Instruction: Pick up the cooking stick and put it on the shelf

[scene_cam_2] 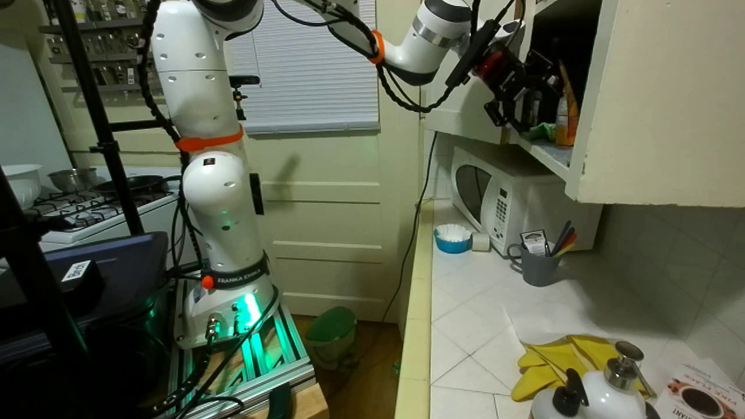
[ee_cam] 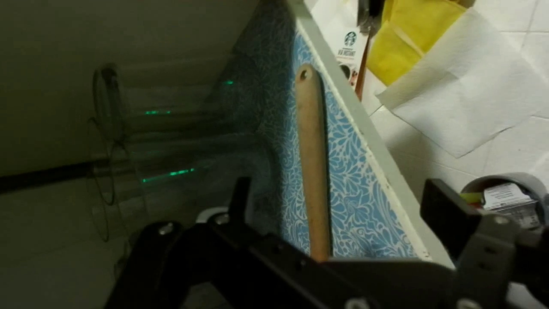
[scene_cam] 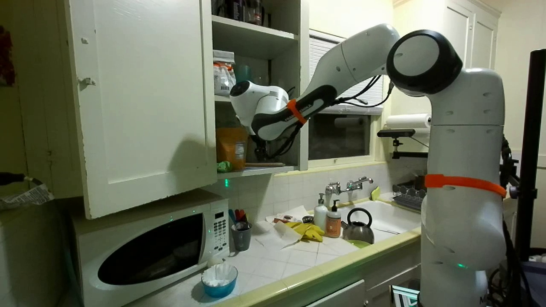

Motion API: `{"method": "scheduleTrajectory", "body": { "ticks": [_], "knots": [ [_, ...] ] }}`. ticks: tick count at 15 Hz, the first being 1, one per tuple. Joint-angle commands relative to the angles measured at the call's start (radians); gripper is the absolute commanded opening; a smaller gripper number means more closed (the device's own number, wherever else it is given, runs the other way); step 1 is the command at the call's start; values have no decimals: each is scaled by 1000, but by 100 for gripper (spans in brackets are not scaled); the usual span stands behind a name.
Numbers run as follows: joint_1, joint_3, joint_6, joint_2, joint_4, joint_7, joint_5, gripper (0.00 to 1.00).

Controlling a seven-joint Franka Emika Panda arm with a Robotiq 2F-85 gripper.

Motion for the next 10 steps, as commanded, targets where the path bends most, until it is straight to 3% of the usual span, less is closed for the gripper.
{"method": "scheduleTrajectory", "body": {
  "ticks": [1,4,10],
  "knots": [
    [2,-8,-95,-145,-104,36,141,100],
    [0,-32,-138,-262,-186,-35,283,100],
    [1,-65,-32,-526,-398,-82,435,100]
  ]
}}
